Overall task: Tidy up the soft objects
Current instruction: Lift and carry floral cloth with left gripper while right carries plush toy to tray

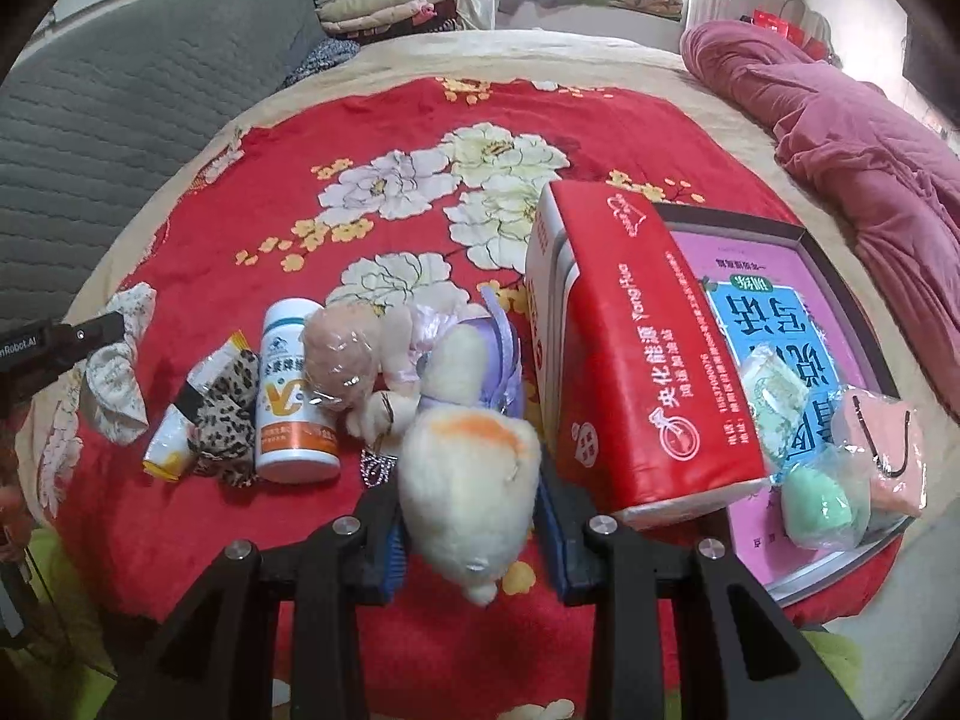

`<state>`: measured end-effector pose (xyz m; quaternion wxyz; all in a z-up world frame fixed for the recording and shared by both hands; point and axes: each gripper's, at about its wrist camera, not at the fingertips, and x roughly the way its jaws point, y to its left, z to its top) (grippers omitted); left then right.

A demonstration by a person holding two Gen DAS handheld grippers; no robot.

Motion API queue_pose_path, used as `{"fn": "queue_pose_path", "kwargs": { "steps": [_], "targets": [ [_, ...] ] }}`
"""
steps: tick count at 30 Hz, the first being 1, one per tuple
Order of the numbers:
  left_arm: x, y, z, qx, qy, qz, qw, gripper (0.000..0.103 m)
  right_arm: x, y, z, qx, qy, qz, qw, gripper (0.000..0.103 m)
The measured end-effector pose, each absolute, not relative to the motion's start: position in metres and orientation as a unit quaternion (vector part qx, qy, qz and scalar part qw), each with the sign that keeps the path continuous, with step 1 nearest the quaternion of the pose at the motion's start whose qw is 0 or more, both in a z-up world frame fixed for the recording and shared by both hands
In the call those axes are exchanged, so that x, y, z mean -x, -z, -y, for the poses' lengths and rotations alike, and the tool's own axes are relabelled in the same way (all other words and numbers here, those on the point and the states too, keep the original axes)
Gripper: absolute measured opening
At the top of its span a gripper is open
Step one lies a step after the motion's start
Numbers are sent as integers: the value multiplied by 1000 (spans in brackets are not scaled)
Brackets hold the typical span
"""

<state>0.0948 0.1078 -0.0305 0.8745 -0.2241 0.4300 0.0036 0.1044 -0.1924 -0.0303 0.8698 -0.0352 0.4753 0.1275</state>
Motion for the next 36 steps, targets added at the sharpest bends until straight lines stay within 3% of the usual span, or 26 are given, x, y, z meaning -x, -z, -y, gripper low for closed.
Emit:
{"fn": "queue_pose_path", "kwargs": {
  "steps": [36],
  "targets": [
    [-64,-37,6,129,87,-436,886,13,-71,-66,254,-11,-109,-385,916,36]
  ]
}}
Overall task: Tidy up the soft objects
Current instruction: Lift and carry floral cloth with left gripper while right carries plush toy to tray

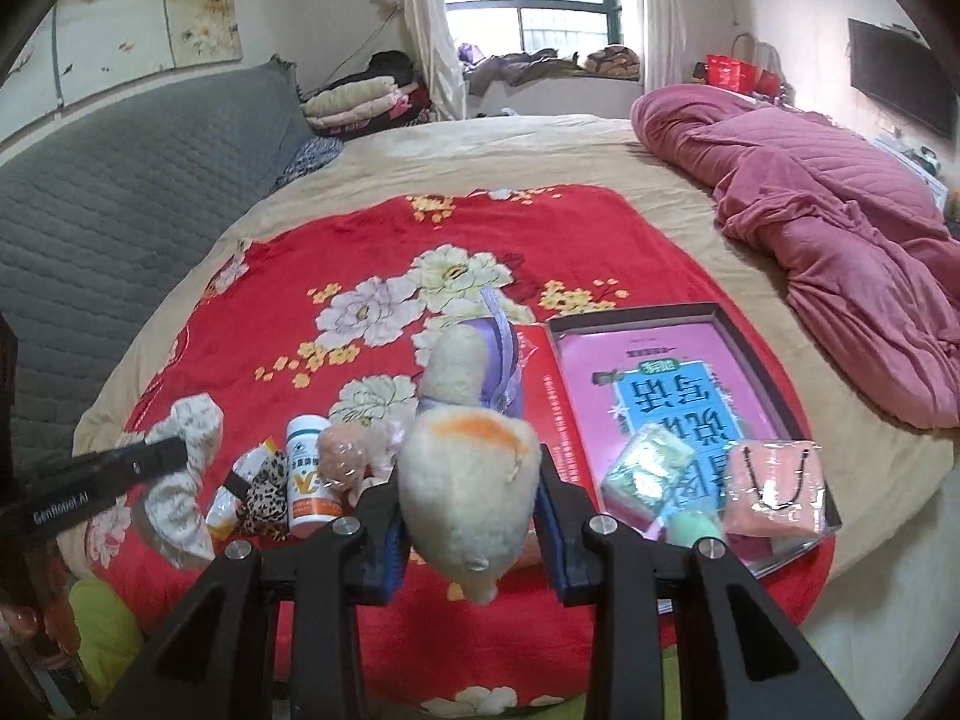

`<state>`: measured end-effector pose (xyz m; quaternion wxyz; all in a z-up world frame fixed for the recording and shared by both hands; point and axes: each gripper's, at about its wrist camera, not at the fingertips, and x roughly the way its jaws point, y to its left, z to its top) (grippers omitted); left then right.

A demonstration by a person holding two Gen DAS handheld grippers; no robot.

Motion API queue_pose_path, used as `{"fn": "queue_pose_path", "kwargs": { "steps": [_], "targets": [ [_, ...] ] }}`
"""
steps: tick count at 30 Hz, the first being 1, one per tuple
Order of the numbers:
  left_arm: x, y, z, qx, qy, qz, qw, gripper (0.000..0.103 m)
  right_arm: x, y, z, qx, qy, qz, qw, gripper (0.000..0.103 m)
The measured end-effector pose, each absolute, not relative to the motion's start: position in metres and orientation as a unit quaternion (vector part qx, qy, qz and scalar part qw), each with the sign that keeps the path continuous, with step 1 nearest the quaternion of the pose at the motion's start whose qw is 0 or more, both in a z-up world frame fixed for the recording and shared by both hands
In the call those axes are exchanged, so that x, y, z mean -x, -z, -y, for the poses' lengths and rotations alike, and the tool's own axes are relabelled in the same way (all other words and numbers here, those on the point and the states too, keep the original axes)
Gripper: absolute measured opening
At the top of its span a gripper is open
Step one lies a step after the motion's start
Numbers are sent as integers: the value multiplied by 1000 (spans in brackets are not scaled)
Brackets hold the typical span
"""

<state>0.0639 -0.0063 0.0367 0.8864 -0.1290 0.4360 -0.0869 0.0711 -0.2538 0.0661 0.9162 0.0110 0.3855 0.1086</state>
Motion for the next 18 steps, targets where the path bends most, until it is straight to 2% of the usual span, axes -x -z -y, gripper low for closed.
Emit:
{"fn": "queue_pose_path", "kwargs": {
  "steps": [18],
  "targets": [
    [-62,-61,83,70,147,-432,887,13,-64,-86,326,-54,-60,-357,931,36]
  ]
}}
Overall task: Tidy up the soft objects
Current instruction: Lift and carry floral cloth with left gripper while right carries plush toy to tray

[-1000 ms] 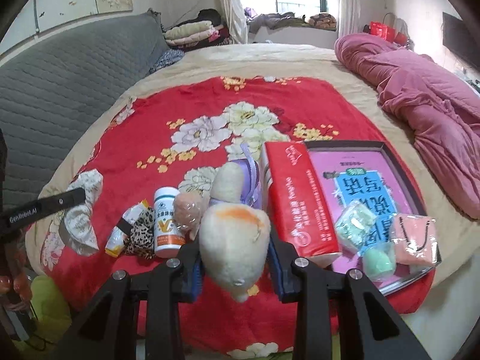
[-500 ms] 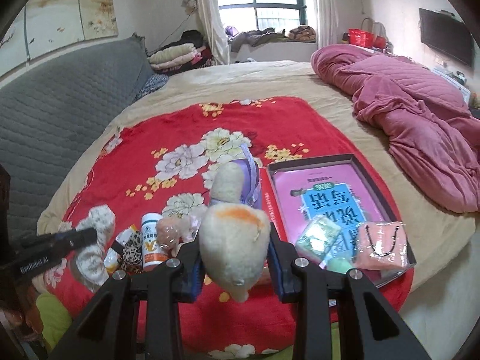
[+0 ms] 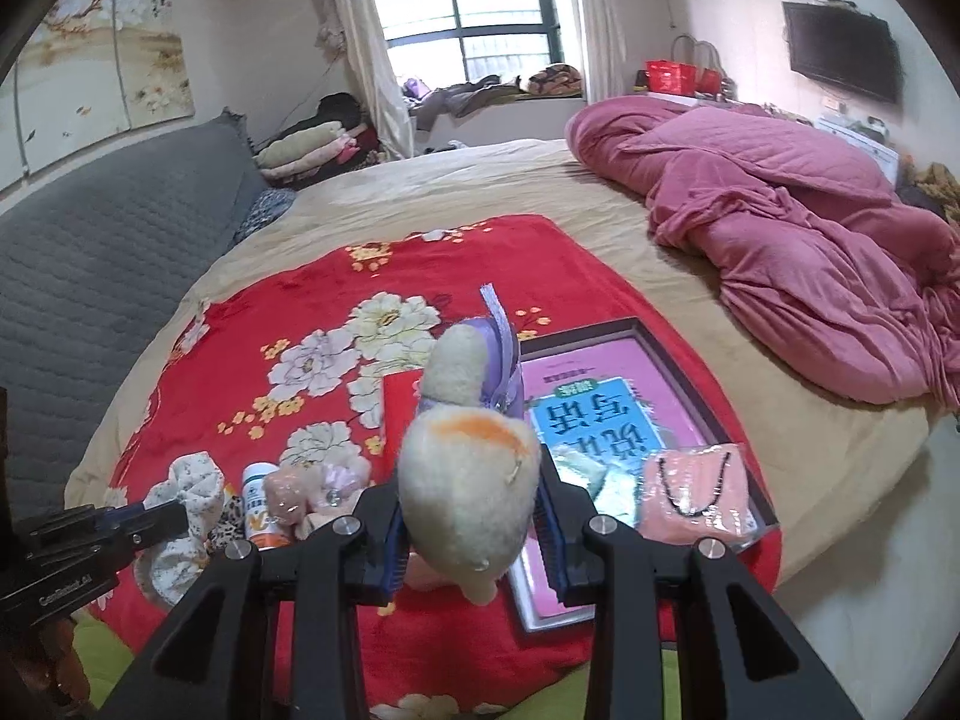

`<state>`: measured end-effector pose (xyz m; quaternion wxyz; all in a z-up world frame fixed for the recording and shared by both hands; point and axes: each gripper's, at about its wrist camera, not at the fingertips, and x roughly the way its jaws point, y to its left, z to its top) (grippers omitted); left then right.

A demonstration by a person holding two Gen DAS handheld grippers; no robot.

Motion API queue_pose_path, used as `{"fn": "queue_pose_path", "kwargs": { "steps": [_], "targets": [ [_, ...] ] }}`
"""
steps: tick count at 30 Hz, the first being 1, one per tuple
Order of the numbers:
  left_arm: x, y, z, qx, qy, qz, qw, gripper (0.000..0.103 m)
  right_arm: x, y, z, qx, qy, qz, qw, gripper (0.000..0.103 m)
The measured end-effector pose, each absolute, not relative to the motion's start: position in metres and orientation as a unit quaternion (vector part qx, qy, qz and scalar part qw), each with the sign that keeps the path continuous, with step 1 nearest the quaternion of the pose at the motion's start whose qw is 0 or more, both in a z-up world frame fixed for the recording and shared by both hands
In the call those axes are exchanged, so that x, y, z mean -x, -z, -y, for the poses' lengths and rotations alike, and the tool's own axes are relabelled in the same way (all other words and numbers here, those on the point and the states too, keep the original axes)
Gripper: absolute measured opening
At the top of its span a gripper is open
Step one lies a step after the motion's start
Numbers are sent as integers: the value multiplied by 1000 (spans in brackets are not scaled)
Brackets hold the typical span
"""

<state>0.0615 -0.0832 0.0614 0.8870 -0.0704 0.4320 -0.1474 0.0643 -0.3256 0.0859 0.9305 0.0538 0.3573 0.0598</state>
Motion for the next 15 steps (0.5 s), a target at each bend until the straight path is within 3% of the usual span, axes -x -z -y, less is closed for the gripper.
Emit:
{"fn": "queue_pose_path", "kwargs": {
  "steps": [15],
  "targets": [
    [-84,-82,178,29,221,-421,879,13,-58,-96,419,-100,13,-337,936,36]
  ]
}}
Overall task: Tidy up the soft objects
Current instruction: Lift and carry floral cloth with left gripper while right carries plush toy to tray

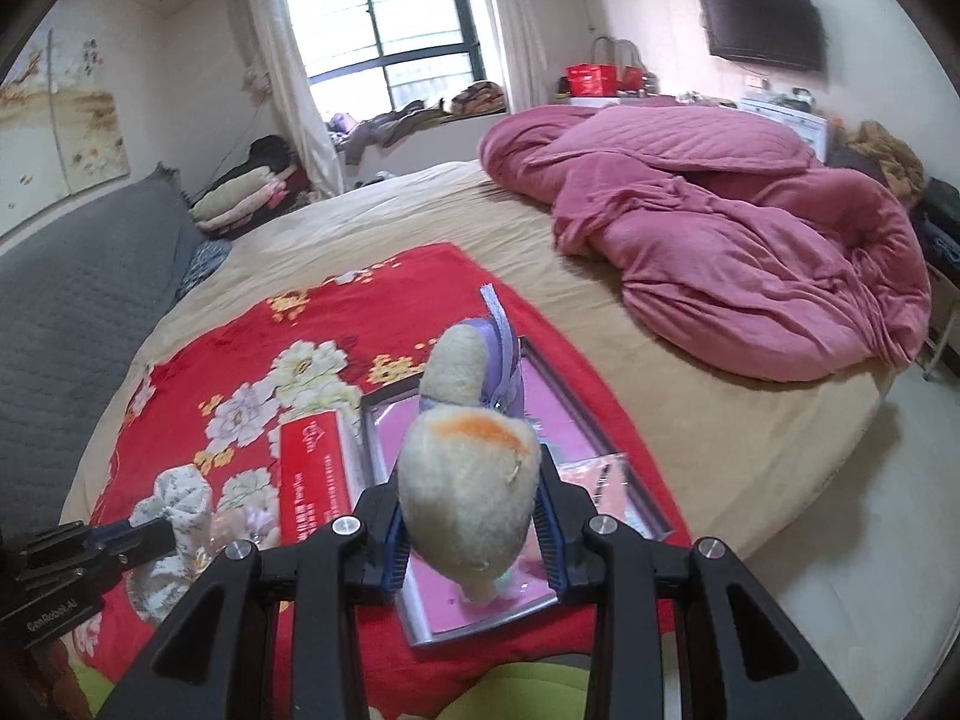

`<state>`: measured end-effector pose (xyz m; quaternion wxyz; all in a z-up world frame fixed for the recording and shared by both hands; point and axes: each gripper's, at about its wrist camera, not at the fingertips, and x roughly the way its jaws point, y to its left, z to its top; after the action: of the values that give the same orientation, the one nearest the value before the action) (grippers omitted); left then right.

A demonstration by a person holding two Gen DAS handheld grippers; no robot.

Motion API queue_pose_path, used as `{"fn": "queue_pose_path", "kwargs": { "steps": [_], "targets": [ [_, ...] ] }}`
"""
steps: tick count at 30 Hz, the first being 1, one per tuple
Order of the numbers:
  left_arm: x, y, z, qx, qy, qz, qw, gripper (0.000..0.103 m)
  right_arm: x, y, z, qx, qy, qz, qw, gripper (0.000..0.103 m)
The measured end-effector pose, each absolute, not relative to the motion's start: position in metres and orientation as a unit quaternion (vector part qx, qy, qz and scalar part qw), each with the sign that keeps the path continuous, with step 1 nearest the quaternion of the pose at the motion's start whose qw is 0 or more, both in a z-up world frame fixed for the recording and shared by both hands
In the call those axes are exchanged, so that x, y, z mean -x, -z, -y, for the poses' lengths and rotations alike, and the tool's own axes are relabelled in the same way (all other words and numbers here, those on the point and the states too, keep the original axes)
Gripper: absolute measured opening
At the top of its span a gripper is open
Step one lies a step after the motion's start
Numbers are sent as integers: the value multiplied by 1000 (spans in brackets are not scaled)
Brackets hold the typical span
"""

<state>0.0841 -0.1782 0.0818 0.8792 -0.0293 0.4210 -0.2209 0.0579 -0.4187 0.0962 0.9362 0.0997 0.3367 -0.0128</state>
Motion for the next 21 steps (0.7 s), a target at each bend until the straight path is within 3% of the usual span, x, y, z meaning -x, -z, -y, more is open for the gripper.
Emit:
{"fn": "queue_pose_path", "kwargs": {
  "steps": [21],
  "targets": [
    [-161,-18,291,-16,233,-473,849,13,-83,-54,472,-110,14,-370,922,36]
  ]
}}
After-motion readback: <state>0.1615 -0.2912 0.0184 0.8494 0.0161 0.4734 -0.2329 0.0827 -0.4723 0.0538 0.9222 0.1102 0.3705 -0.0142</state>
